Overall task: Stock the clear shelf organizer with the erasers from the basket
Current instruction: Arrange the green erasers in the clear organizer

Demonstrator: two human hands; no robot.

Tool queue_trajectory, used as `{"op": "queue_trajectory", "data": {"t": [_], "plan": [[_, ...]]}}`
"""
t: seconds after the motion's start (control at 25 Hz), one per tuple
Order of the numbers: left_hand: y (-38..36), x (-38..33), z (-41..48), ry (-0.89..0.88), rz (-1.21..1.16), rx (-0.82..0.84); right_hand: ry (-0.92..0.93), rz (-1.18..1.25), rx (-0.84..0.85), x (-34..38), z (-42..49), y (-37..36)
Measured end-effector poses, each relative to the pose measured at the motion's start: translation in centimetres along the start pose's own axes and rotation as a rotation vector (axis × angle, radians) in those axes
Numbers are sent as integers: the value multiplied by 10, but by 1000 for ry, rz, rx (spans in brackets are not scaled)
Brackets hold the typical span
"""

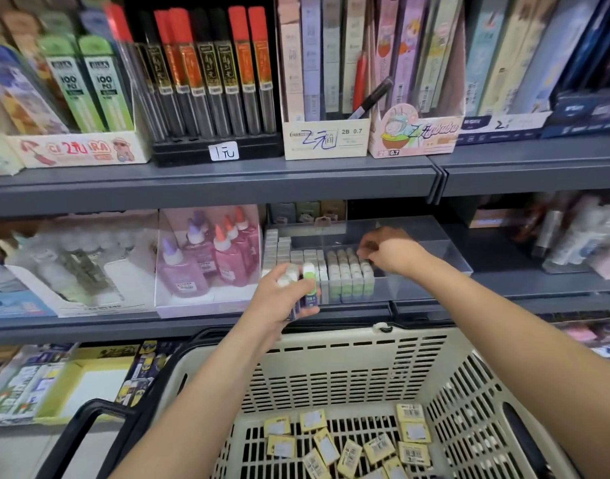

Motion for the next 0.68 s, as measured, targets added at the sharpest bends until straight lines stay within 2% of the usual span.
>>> {"op": "queue_trajectory", "data": {"t": [0.2,0.24,0.32,0.4,0.48,0.52,0.6,0.68], "plan": [[-8,1,7,9,19,-4,76,-140,87,8,-2,-7],[-11,1,8,2,26,2,75,-163,63,10,-5,-5],[-15,2,10,-21,47,20,91,-203,-97,15,-16,4],[-20,3,14,-34,88,35,202,-45,-213,25,-34,11],[-29,6,17,-39,119,52,295,239,-157,35,-50,14],[-34,7,19,-44,128,64,312,302,-110,37,-55,13],[-41,10,22,-51,116,71,281,353,-71,28,-55,16],[-40,11,26,-49,78,32,191,413,-166,7,-46,31]]}}
Point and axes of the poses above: each hand's wrist, its own z-axis towards the middle knuckle, its own y-axis out of the back of the hand, x = y × z, the point moved 5 cm from there along z, towards the middle knuckle, and after that the axes turned 2 degrees about z, right-handed, at the moved point
